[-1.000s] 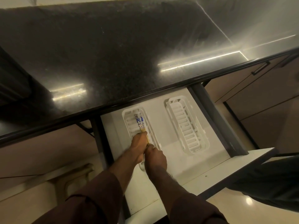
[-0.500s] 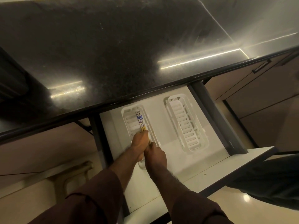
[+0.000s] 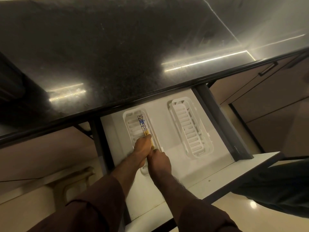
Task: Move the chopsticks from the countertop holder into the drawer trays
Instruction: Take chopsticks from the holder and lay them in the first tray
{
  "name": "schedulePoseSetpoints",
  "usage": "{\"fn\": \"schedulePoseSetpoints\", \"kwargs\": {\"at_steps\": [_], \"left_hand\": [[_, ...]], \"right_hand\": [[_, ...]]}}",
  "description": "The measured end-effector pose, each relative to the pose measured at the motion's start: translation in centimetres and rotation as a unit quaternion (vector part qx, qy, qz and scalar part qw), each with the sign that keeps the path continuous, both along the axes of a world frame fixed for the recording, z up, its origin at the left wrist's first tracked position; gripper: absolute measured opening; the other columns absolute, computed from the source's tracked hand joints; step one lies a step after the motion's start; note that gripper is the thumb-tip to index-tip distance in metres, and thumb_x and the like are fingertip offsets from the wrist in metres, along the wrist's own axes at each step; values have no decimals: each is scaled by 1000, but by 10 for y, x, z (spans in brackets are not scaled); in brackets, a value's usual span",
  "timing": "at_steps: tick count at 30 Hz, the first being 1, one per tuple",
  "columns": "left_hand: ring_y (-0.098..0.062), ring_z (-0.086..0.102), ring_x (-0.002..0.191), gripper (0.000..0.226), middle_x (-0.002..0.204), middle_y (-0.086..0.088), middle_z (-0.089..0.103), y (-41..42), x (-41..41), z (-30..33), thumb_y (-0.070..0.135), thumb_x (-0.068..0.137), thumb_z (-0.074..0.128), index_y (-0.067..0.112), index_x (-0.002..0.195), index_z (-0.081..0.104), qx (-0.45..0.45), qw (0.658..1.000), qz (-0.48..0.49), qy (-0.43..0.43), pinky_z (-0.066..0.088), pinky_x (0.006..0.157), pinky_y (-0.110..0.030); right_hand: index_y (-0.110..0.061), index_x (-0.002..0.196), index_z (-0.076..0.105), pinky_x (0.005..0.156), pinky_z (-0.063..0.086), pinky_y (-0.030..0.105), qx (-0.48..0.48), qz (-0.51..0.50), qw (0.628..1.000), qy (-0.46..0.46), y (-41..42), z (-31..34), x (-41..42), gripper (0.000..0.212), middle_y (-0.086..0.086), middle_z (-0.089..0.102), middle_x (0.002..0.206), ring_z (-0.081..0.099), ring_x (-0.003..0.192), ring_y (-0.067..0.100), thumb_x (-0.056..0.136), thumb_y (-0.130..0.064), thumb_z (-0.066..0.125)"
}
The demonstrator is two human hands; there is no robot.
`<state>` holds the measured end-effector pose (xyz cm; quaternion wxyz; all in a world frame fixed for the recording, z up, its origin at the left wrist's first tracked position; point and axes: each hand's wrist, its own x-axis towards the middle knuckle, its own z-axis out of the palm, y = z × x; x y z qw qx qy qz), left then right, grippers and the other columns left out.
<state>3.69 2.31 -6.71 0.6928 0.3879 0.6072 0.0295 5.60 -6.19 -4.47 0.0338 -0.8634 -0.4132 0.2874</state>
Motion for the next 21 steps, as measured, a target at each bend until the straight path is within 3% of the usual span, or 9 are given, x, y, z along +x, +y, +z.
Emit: {"fn": "schedulePoseSetpoints", "kwargs": {"at_steps": [6,9,11,15,17,21], "left_hand": [[-31,67,100,27,106,-16,71,-1,-7,9,30,96,44,14,93,66,14,1000,-13,-5,52,96,-45],[-26,64,91,23,107,-20,70,-2,-14,23,31,89,45,18,82,63,23,1000,-18,-11,52,87,-42],[-25,65,94,24,105,-16,70,-1,-18,41,32,93,44,20,85,63,29,999,-9,-20,52,91,-43],[-19,61,83,24,91,-5,65,3,-30,80,25,101,42,15,96,63,62,997,27,-47,51,75,-31],[-21,62,89,23,95,-5,65,7,-39,101,28,101,46,14,101,64,95,993,27,-58,53,84,-36],[-22,65,99,21,104,-7,69,24,-69,153,32,99,53,16,104,66,171,981,41,-85,54,90,-38]], "right_hand": [[-9,123,58,87,49,29,15,23,1000,-5,-1,18,1,29,9,65,119,65,101,25,101,-21,43],[-9,125,56,89,49,31,24,18,999,-20,-1,31,7,31,8,64,120,65,104,26,101,-22,42],[-10,123,57,86,50,31,35,11,999,-26,1,42,10,29,8,64,117,65,103,26,101,-23,43],[-12,111,58,72,44,31,75,5,996,-46,6,70,17,22,7,65,107,64,94,26,95,-18,44],[-12,109,58,69,38,27,107,4,993,-53,12,90,23,21,6,65,105,63,93,23,95,-20,45],[-17,122,60,89,48,30,212,-11,975,-63,34,145,22,32,1,67,117,63,106,19,95,-33,54]]}}
